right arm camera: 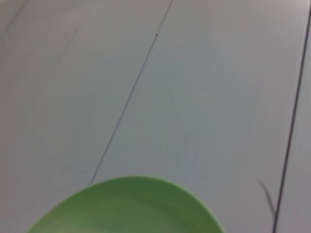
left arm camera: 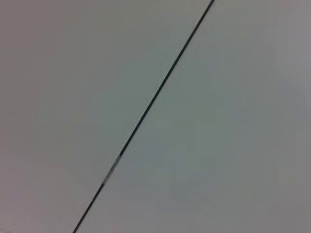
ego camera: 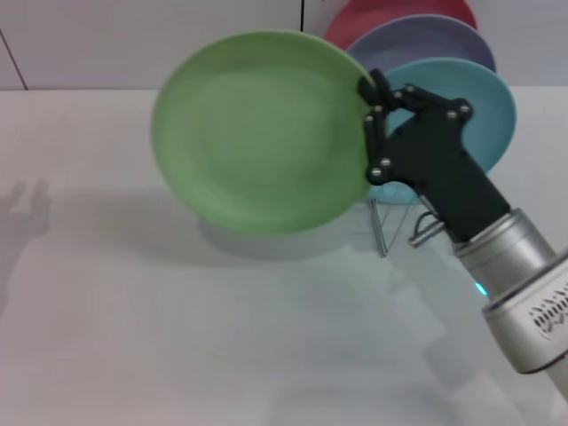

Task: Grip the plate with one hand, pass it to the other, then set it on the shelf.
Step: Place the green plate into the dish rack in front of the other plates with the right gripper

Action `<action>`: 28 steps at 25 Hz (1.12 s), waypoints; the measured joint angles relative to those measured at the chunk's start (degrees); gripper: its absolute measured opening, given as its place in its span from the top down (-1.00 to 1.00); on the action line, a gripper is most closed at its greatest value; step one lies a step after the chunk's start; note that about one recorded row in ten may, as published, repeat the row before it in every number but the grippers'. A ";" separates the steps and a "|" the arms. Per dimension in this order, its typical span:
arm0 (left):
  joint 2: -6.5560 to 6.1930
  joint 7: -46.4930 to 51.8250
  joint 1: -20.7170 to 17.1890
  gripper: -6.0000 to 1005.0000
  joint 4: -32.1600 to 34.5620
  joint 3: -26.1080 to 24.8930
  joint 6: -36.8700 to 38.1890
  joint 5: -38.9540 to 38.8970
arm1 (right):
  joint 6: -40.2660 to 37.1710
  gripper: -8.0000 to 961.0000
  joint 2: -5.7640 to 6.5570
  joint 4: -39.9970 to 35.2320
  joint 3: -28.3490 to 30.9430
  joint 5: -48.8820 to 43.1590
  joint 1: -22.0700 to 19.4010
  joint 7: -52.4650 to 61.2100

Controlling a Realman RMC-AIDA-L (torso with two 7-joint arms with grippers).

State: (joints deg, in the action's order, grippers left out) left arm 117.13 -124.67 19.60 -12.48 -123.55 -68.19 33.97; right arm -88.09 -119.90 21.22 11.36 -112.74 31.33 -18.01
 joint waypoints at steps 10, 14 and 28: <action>1.16 0.87 -0.54 0.33 -0.84 -0.91 1.62 -0.63 | -6.20 0.94 0.42 -8.71 0.10 -0.18 -0.96 -0.02; 1.35 0.83 -0.53 0.33 -0.81 -1.00 1.30 -0.65 | -6.35 0.94 0.46 -10.28 -0.04 -0.20 -0.86 -0.02; 1.61 0.85 -0.63 0.33 0.20 -1.43 0.12 -0.76 | -11.39 0.93 0.61 -16.52 0.48 0.03 -1.06 -0.04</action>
State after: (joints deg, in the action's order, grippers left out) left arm 118.74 -123.83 18.98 -12.28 -124.98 -68.07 33.21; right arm -99.49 -119.29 4.69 11.85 -112.71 30.27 -18.06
